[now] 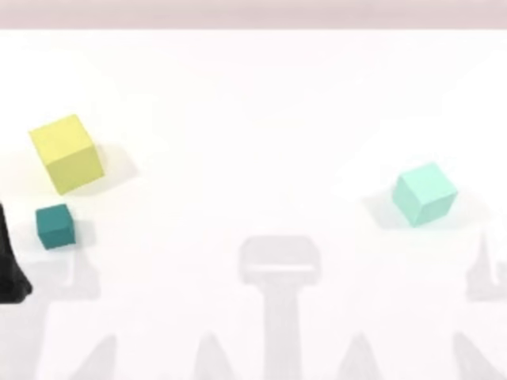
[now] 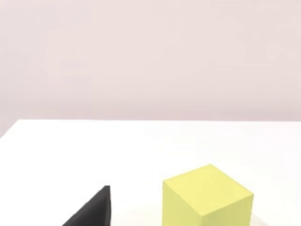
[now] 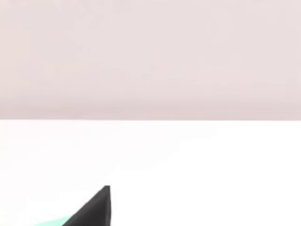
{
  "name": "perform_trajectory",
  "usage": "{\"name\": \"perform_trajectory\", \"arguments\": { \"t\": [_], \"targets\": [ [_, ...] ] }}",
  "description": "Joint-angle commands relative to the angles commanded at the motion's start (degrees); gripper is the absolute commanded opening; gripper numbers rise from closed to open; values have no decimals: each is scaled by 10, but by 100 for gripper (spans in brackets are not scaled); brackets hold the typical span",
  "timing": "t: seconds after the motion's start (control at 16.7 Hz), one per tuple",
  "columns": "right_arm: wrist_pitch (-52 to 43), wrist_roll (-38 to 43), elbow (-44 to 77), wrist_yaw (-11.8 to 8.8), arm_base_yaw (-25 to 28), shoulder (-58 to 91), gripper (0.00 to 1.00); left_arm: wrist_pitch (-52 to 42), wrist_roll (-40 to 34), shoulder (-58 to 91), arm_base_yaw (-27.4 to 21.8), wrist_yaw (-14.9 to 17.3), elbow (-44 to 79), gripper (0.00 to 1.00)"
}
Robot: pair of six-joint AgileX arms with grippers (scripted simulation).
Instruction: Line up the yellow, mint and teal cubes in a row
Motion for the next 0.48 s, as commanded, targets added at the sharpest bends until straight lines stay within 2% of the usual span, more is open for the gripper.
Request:
{"name": "perform_trajectory", "arguments": {
  "t": [0.24,0.48],
  "targets": [
    [0,0,0,0,0,0,100,-12,15,18,0,-1,17,100],
    [0,0,0,0,0,0,100,-83,99,127,-4,-1,116,100]
  ]
}}
